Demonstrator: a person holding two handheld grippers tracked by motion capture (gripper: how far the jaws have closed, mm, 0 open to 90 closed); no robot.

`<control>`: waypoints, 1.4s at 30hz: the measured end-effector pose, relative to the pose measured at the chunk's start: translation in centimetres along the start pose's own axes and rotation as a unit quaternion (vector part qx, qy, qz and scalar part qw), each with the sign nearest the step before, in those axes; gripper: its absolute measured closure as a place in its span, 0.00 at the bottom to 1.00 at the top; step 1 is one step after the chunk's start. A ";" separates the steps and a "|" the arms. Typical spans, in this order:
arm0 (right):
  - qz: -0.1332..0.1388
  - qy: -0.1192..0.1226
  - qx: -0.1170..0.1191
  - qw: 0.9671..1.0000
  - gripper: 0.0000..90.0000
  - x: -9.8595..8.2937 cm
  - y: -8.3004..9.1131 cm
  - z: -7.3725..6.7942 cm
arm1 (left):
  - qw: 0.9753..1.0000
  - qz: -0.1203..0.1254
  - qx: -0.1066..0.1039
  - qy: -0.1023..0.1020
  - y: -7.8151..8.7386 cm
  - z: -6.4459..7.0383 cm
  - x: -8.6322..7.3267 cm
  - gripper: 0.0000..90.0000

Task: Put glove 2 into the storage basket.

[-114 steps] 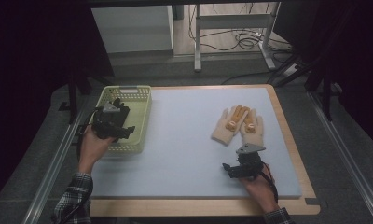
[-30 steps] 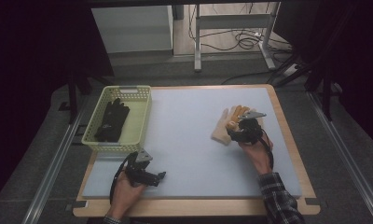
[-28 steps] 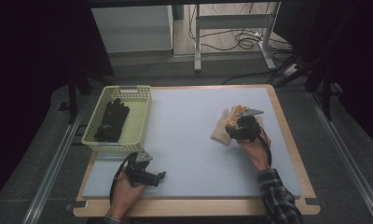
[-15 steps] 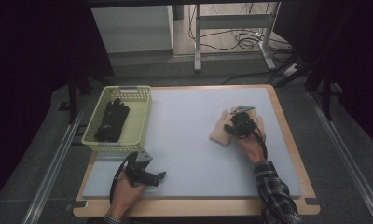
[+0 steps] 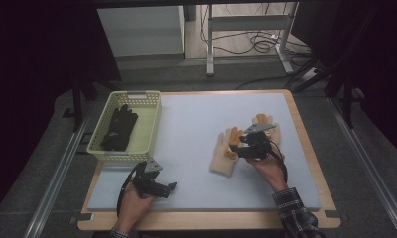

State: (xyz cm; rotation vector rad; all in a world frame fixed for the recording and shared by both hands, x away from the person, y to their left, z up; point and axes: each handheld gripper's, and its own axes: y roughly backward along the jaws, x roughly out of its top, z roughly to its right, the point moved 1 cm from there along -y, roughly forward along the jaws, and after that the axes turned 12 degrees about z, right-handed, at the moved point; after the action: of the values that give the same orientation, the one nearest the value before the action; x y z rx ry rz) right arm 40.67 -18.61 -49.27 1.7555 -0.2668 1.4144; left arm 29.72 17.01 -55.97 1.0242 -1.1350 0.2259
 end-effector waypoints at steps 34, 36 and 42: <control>-0.020 -0.008 -0.087 0.996 0.96 -1.6 2.8 3.2 | 1.000 0.000 0.000 0.000 0.0 0.0 0.0 0.00; -0.017 -0.007 -0.085 0.996 0.96 -1.3 3.1 3.2 | 1.000 0.000 0.000 0.000 0.0 0.0 0.0 0.00; -0.016 0.004 -0.077 0.997 0.96 0.0 3.1 2.0 | 1.000 0.000 0.000 0.000 0.0 0.0 0.0 0.00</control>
State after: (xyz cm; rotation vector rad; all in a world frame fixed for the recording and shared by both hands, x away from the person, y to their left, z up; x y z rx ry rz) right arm 40.13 -22.00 -47.83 1.6210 -0.3323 1.3420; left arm 29.72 17.01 -55.97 1.0243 -1.1356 0.2258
